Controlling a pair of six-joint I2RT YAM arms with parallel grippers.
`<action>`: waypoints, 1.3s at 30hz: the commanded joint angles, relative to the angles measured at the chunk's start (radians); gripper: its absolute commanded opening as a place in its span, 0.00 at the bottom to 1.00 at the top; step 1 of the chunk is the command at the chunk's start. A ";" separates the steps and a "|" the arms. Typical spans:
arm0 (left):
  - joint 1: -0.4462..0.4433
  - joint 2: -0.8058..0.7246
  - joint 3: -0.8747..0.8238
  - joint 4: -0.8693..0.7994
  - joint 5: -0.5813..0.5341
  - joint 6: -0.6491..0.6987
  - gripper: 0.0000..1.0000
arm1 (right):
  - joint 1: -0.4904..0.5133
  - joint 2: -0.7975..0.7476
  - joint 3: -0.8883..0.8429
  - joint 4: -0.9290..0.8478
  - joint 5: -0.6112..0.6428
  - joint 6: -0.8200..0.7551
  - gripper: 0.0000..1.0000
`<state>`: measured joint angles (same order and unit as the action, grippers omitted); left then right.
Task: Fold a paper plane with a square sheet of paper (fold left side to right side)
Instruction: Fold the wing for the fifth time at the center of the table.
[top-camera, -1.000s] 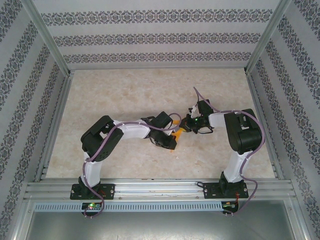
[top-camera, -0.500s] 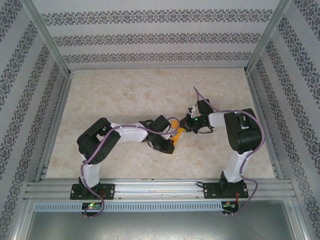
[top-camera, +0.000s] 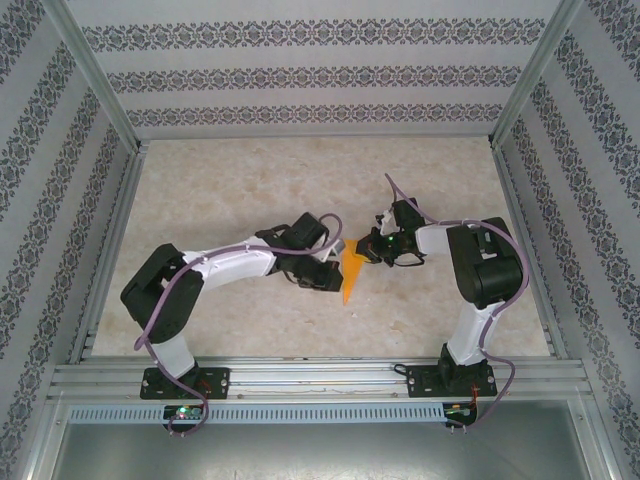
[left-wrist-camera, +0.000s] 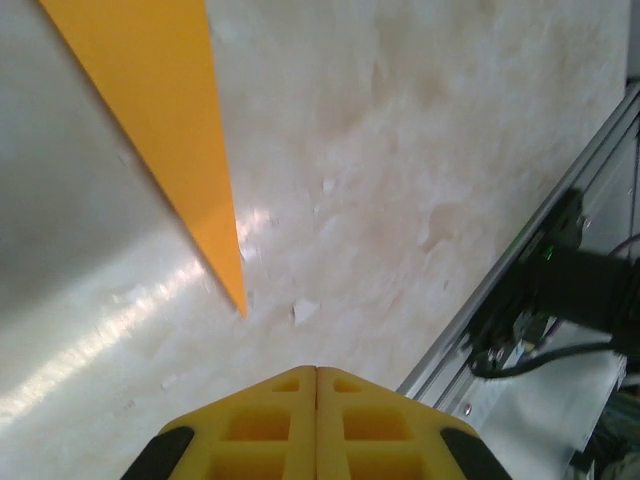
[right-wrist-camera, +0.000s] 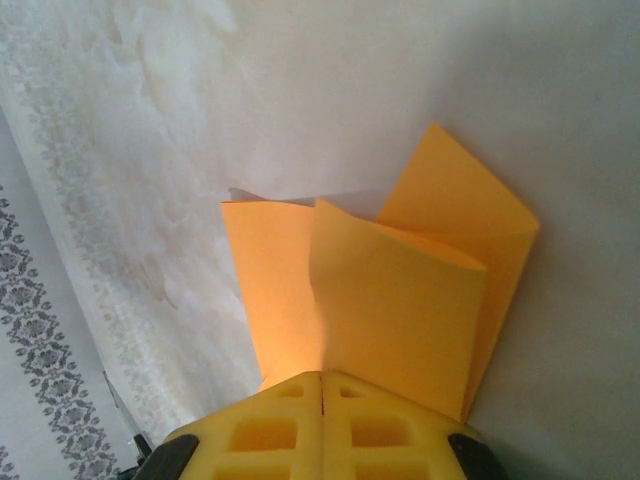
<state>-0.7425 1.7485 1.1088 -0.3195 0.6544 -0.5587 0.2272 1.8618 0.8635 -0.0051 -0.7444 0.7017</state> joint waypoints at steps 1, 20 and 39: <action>0.024 0.051 0.035 0.017 0.014 -0.032 0.05 | 0.030 0.015 -0.054 -0.054 0.106 0.039 0.00; 0.026 0.314 0.148 0.033 -0.033 -0.015 0.02 | 0.066 -0.009 -0.052 -0.017 0.100 0.078 0.00; 0.026 0.322 0.059 -0.059 -0.107 -0.014 0.00 | -0.057 0.048 0.062 -0.009 0.063 -0.002 0.00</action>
<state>-0.7177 2.0369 1.2343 -0.2371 0.6434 -0.5831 0.2047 1.8793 0.8978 -0.0074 -0.7303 0.7418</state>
